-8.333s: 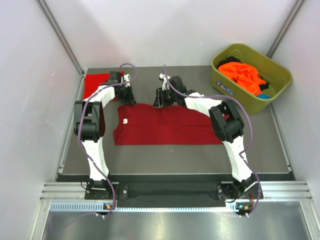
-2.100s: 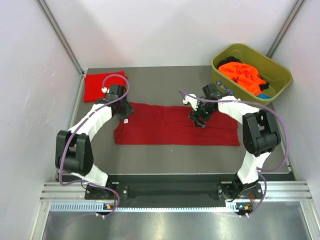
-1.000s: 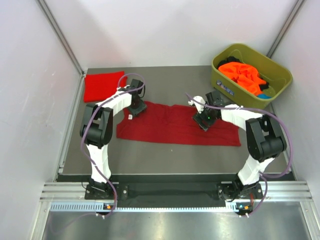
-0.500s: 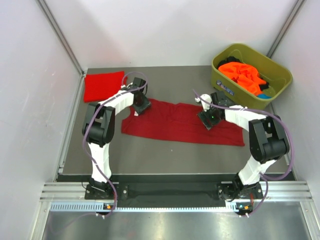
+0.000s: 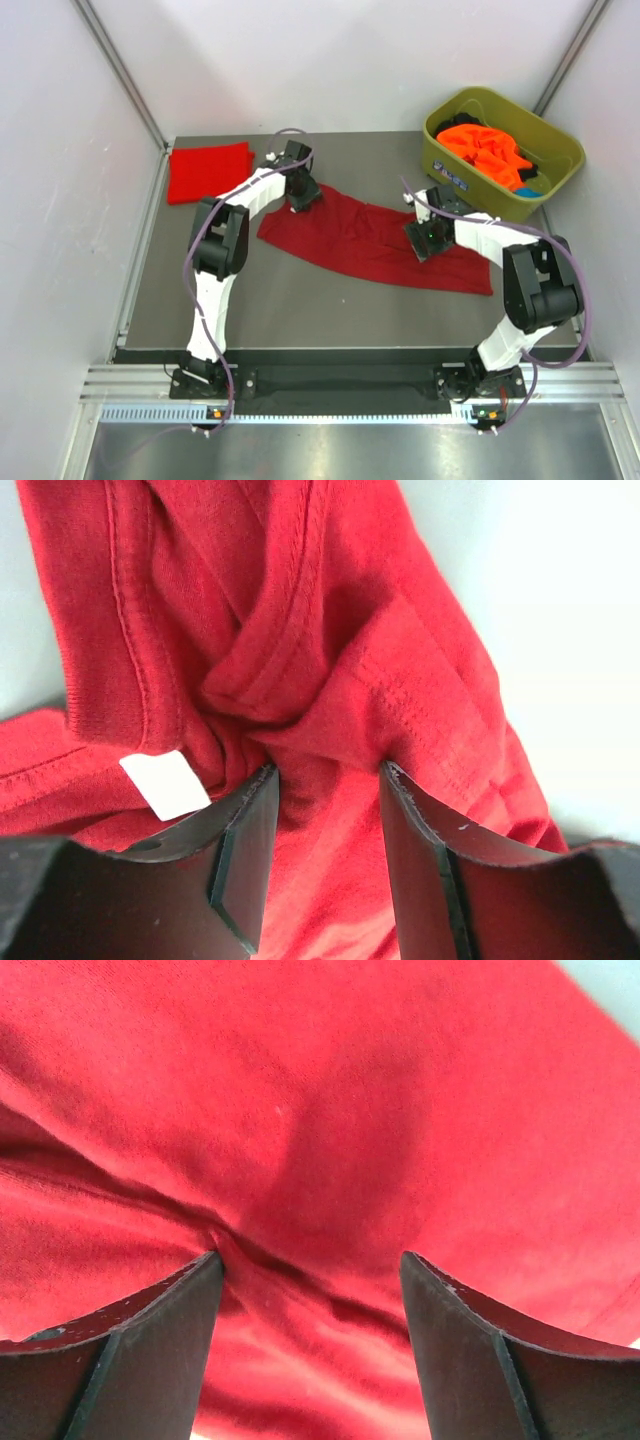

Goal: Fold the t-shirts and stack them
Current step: Fold the tshirt

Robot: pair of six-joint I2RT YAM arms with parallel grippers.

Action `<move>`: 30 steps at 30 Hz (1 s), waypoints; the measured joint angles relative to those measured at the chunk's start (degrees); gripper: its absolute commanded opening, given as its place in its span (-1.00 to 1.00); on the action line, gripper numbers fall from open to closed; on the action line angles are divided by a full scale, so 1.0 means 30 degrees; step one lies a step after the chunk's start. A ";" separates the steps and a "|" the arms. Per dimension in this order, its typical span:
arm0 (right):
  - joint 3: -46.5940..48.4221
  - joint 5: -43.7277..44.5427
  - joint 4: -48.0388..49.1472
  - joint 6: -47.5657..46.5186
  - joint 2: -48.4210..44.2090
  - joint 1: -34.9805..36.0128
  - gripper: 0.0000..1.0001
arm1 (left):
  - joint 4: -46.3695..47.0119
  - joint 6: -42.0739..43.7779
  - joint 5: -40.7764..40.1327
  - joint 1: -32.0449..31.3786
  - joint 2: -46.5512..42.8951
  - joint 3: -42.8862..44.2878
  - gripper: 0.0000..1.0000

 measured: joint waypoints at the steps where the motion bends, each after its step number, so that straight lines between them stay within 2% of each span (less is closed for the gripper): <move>1: 0.0015 0.0131 -0.0233 0.0255 -0.0095 0.0007 0.45 | -0.0175 0.0131 -0.0095 0.0000 0.0255 0.0452 0.01; 4: 0.0182 0.0204 -0.0699 0.1115 -0.0430 0.0124 0.47 | -0.0539 0.0335 -0.0189 0.0073 0.0954 0.1639 0.00; 6: 0.0517 0.0109 -0.0685 0.1800 -0.0714 0.0182 0.54 | -0.0656 0.0415 -0.0117 0.0219 0.1486 0.2484 0.01; 8: 0.0867 -0.0029 -0.0401 0.2484 -0.1129 0.0270 0.69 | -0.0714 0.0554 0.0109 0.0481 0.2171 0.3592 0.01; 13: 0.1421 -0.0525 0.0525 0.3577 -0.2127 0.0401 0.86 | -0.0357 0.0670 0.0823 0.1122 0.3381 0.5370 0.02; 14: 0.1610 -0.0627 0.0634 0.3694 -0.2149 0.0430 0.99 | -0.0270 0.0670 0.0976 0.1231 0.3679 0.5778 0.01; 18: 0.1894 -0.0780 0.0750 0.3869 -0.2149 0.0546 0.99 | 0.0000 0.0663 0.1523 0.1508 0.4437 0.6929 0.02; 25: 0.1938 -0.0816 0.0328 0.4029 -0.2222 0.0561 0.99 | -0.0197 0.1749 0.1399 0.1741 0.4357 0.7074 0.04; 30: 0.2441 -0.0823 -0.0401 0.4328 -0.2229 0.0801 0.99 | -0.1217 0.3162 -0.0350 0.1909 0.2106 0.4940 0.07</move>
